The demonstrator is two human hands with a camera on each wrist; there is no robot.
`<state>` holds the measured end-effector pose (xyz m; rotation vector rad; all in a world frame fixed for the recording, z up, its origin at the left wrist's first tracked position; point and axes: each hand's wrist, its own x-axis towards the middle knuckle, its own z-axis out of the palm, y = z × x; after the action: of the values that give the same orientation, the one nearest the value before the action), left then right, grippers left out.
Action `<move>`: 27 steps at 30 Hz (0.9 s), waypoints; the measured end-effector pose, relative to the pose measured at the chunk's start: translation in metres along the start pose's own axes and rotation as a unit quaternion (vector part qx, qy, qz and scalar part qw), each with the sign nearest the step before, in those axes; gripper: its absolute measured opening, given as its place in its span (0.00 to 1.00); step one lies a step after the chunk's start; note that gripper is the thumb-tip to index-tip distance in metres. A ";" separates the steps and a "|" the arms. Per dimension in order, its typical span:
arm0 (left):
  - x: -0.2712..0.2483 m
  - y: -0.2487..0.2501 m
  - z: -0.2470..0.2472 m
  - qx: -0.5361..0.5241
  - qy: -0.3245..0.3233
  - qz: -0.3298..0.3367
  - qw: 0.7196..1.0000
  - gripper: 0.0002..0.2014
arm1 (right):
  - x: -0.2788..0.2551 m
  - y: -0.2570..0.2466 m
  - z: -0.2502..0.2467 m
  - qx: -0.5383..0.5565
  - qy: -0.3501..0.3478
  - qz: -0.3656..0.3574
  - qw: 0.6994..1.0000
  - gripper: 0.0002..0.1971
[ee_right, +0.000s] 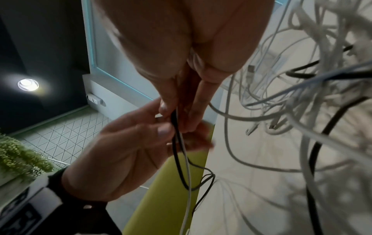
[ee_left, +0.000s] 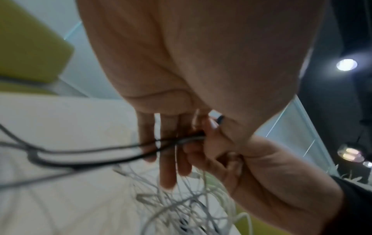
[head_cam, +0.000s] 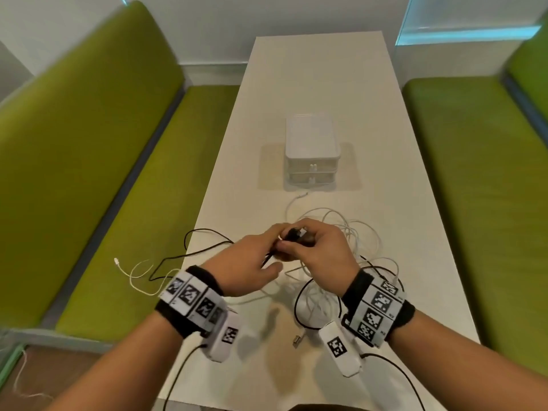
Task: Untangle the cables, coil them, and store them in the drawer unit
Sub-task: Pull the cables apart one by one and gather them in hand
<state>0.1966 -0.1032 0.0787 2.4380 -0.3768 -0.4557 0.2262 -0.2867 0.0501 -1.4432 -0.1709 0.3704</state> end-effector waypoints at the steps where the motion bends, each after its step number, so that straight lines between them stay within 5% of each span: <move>1: 0.005 0.009 0.005 -0.029 0.004 -0.013 0.999 0.23 | 0.000 -0.002 -0.002 -0.016 0.000 -0.007 1.000 0.08; 5: 0.010 0.015 0.009 0.020 0.013 -0.046 0.999 0.11 | 0.002 -0.015 -0.029 -0.178 0.022 -0.058 0.982 0.10; 9: 0.006 0.008 0.003 0.018 0.087 -0.058 0.994 0.10 | 0.011 -0.032 -0.074 -0.227 0.156 -0.055 0.960 0.07; 14: 0.004 0.013 0.001 -0.094 0.161 -0.098 0.977 0.12 | 0.013 -0.019 -0.069 -0.484 0.014 0.110 0.868 0.33; 17: 0.010 0.023 0.005 -0.098 0.145 -0.080 0.981 0.11 | 0.011 -0.011 -0.060 -0.549 0.014 0.111 0.829 0.23; 19: 0.015 0.029 0.008 -0.092 0.140 -0.066 0.984 0.09 | 0.013 -0.016 -0.058 -0.535 0.012 0.112 0.838 0.12; 23: 0.026 0.035 0.020 -0.083 0.121 -0.042 0.988 0.12 | 0.016 -0.017 -0.058 -0.498 -0.010 0.116 0.859 0.04; 27: 0.039 0.038 0.045 -0.063 0.069 -0.067 0.993 0.24 | 0.010 -0.021 -0.056 -0.333 0.000 0.089 0.939 0.03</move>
<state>0.2072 -0.1697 0.0601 2.3636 -0.1226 -0.3526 0.2577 -0.3371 0.0630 -2.1382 -0.1758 0.4871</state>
